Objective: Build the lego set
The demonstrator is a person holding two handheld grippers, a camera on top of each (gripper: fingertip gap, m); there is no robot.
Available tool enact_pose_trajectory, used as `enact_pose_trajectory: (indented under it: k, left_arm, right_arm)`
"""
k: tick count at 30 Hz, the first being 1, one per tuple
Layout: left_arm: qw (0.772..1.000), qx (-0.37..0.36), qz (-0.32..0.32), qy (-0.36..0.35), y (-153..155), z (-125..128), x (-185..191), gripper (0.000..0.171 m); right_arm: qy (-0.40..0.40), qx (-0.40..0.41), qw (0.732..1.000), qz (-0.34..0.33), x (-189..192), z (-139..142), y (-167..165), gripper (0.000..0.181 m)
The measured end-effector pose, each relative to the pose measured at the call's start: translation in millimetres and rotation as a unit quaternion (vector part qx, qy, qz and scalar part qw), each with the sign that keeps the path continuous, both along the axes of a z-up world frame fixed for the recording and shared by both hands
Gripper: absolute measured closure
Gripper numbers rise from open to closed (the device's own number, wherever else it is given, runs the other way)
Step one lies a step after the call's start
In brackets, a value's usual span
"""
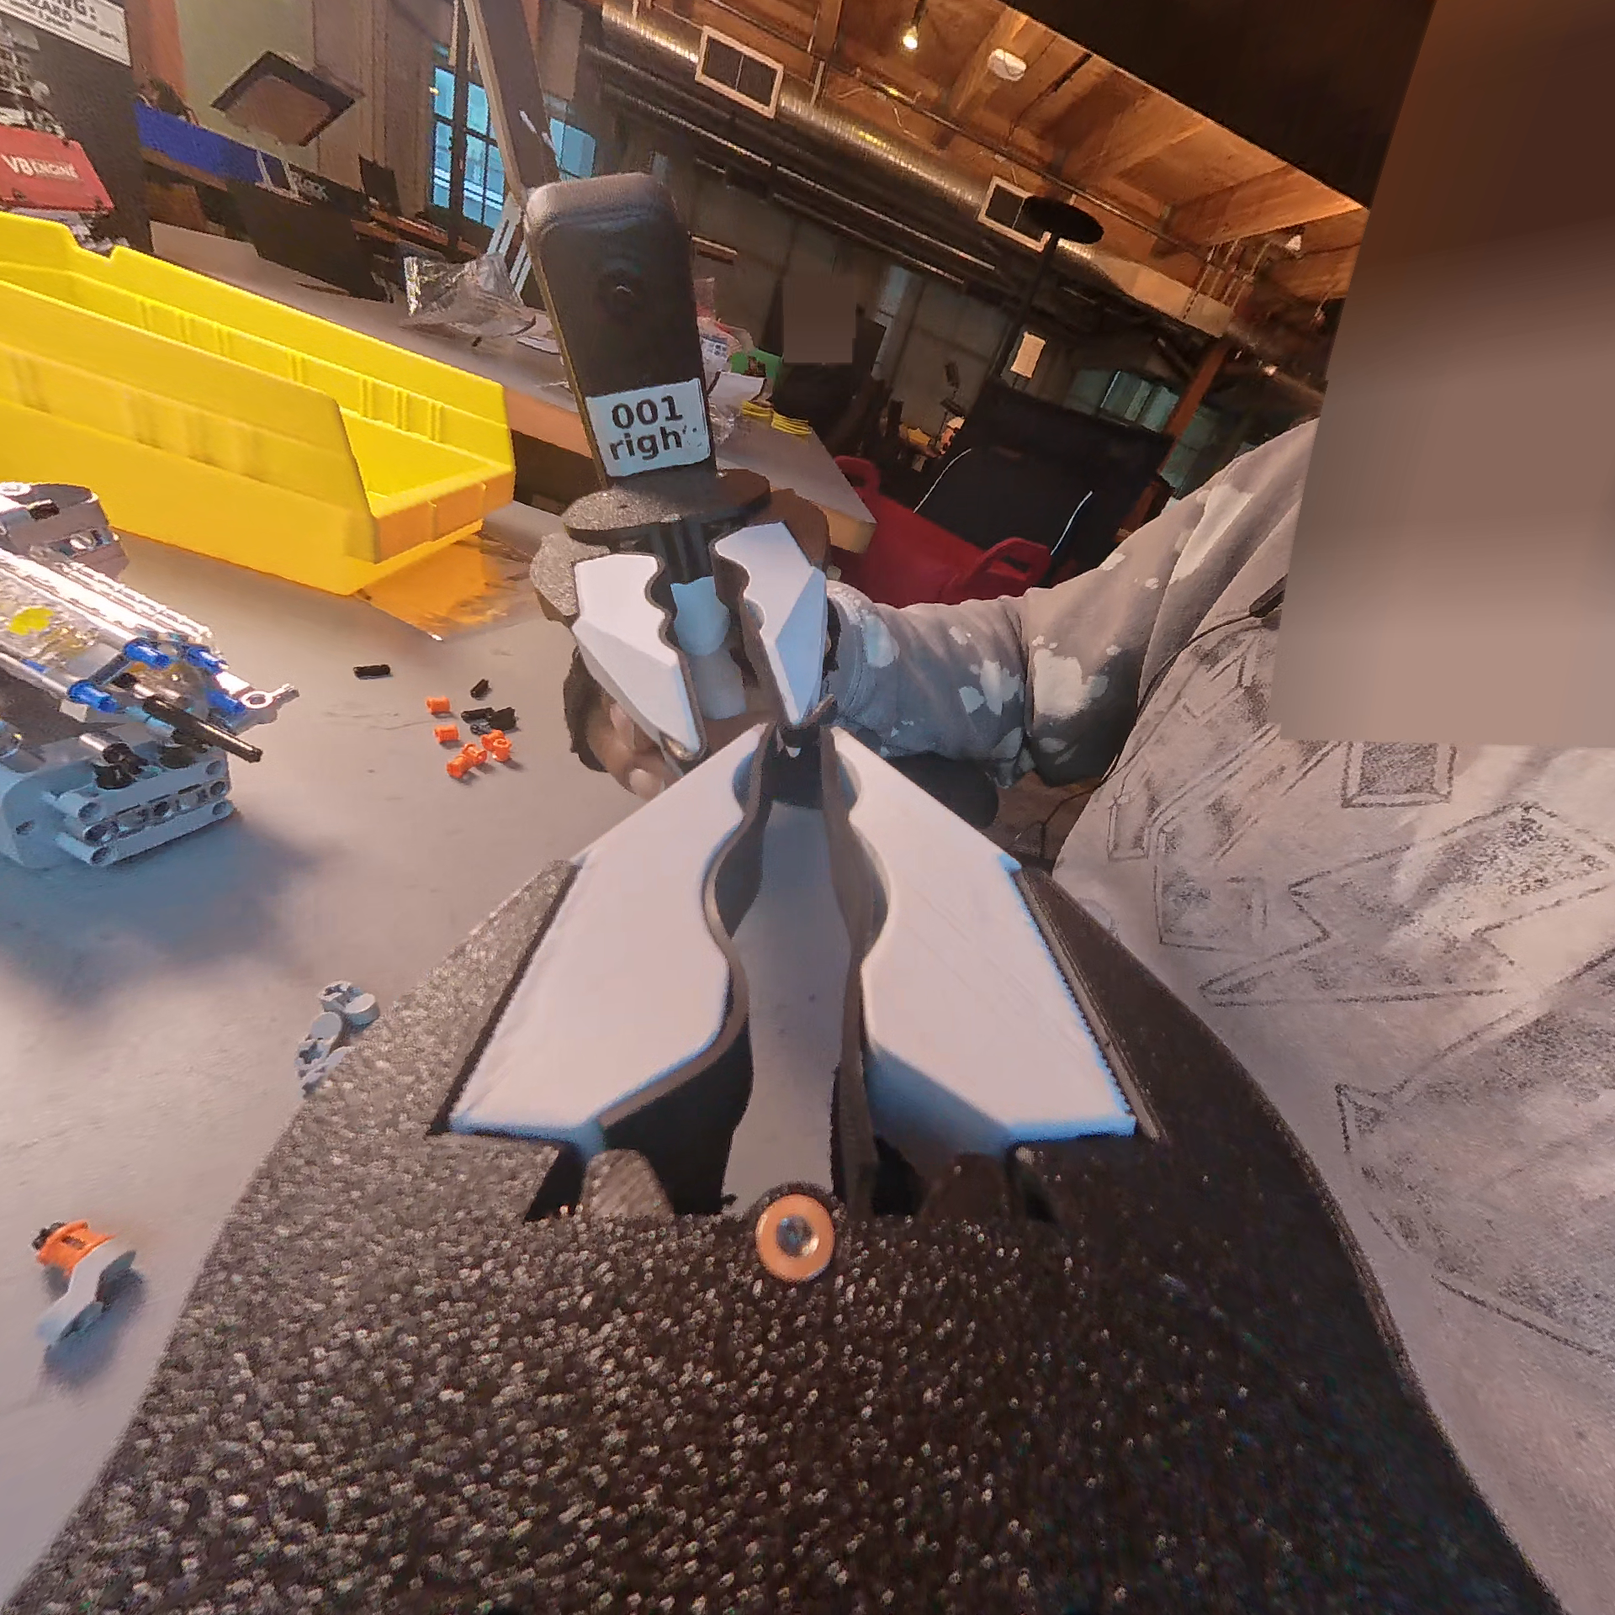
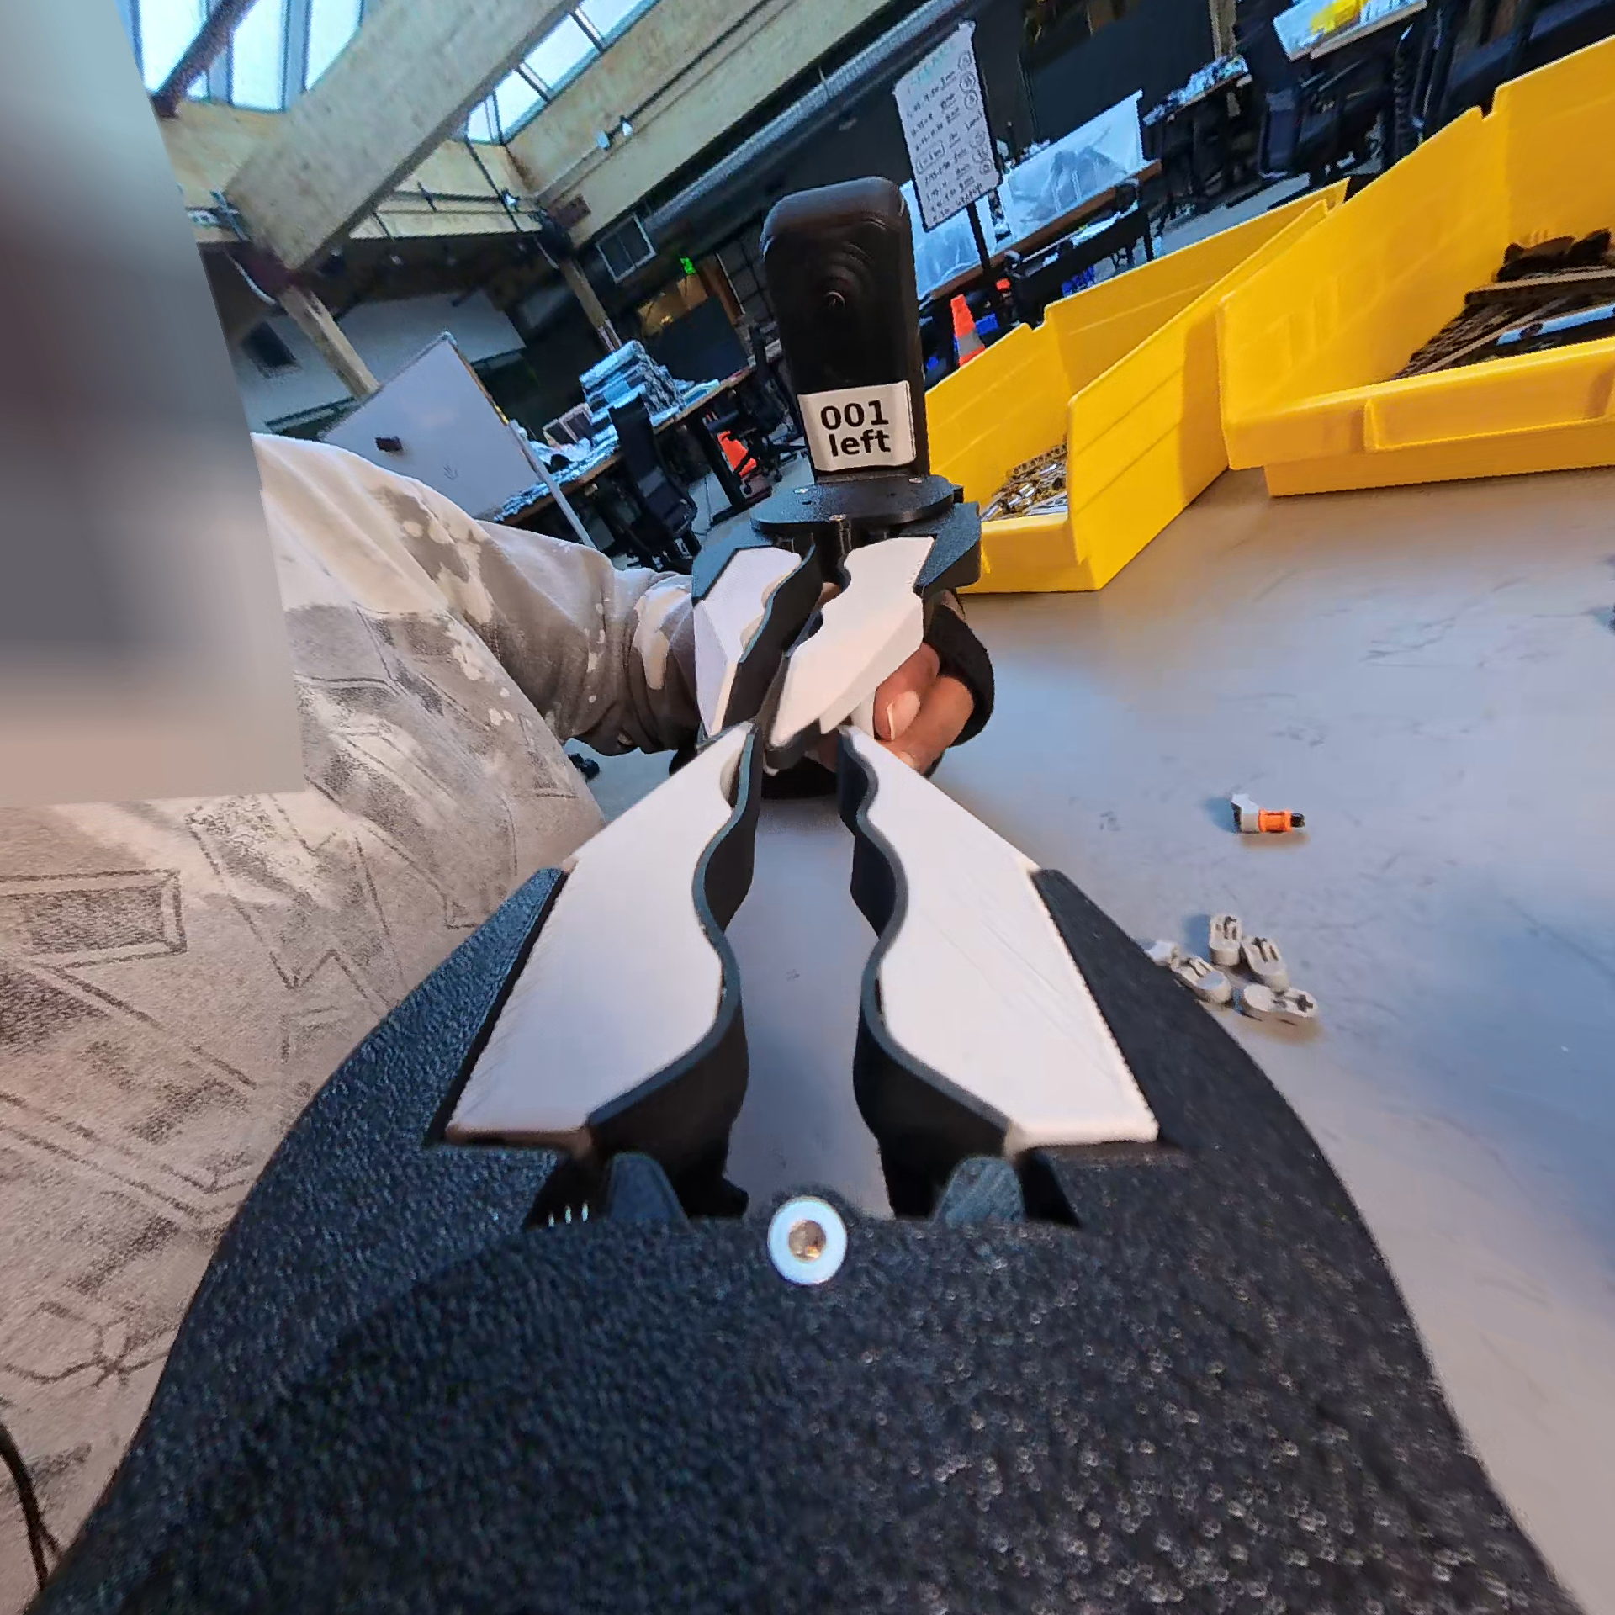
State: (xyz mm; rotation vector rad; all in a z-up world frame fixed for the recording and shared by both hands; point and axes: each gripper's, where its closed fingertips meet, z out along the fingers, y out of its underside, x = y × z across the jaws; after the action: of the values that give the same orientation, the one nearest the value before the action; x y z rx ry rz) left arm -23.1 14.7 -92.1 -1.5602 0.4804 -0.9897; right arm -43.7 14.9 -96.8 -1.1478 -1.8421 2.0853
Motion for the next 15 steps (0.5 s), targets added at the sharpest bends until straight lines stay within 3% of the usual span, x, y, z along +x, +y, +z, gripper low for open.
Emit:
enact_pose_trajectory:
  k: [7,15]
  left_arm:
    - [0.999,-0.013,-0.014,-0.041,-1.9,4.0,-0.9,0.166]
    - [0.992,-0.057,-0.027,-0.106,-2.8,2.8,-6.3,0.167]
  right_arm:
    - [0.007,-0.027,1.0,0.004,-0.6,3.8,-5.0,0.17]
    - [0.036,0.001,0.999,-0.031,-5.5,3.4,-5.5,0.17]
